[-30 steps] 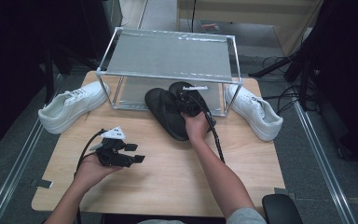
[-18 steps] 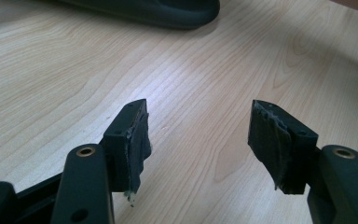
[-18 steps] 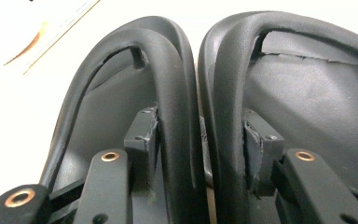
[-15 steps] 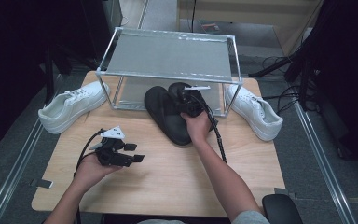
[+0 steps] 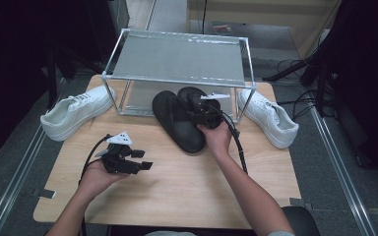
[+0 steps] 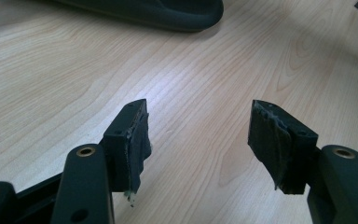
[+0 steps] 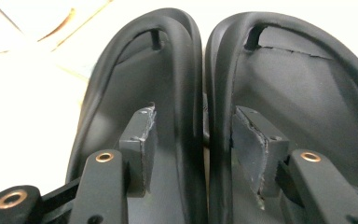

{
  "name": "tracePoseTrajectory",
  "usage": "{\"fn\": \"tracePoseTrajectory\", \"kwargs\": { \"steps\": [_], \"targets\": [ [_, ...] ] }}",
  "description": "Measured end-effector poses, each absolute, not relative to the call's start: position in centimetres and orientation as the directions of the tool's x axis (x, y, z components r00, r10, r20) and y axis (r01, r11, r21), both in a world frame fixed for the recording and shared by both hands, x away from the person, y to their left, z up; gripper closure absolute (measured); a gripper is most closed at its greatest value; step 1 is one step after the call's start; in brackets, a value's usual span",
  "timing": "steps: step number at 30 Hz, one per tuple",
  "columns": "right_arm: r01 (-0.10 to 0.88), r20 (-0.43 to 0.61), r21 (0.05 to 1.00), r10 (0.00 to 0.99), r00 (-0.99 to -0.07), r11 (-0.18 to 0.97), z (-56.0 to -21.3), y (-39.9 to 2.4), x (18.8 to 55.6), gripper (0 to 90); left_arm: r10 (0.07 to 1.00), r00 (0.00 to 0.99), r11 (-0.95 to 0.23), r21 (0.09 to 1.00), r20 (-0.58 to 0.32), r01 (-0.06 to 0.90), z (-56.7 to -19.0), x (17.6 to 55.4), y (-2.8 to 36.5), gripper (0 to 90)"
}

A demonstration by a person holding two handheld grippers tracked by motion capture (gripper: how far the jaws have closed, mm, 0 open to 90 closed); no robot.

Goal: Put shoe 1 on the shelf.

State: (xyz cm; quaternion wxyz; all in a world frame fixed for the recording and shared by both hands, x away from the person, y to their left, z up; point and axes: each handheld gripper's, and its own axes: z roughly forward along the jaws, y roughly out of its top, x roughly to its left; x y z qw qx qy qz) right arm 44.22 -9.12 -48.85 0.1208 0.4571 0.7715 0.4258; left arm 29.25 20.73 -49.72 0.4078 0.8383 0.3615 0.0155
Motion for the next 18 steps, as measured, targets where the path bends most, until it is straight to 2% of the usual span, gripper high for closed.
{"fn": "tracePoseTrajectory", "kwargs": {
  "steps": [16,18],
  "targets": [
    [0.576,0.217,0.768,0.731,-0.647,0.281,-48.7,-12.0,38.8,50.0,0.622,0.733,-0.400,0.694,-0.273,0.598,-49.7,31.3,20.4,40.0],
    [0.578,0.224,0.767,0.728,-0.648,0.278,-48.8,-12.2,38.4,50.0,0.621,0.725,-0.385,0.690,-0.297,0.613,-49.7,31.6,20.4,40.4]
  ]
}}
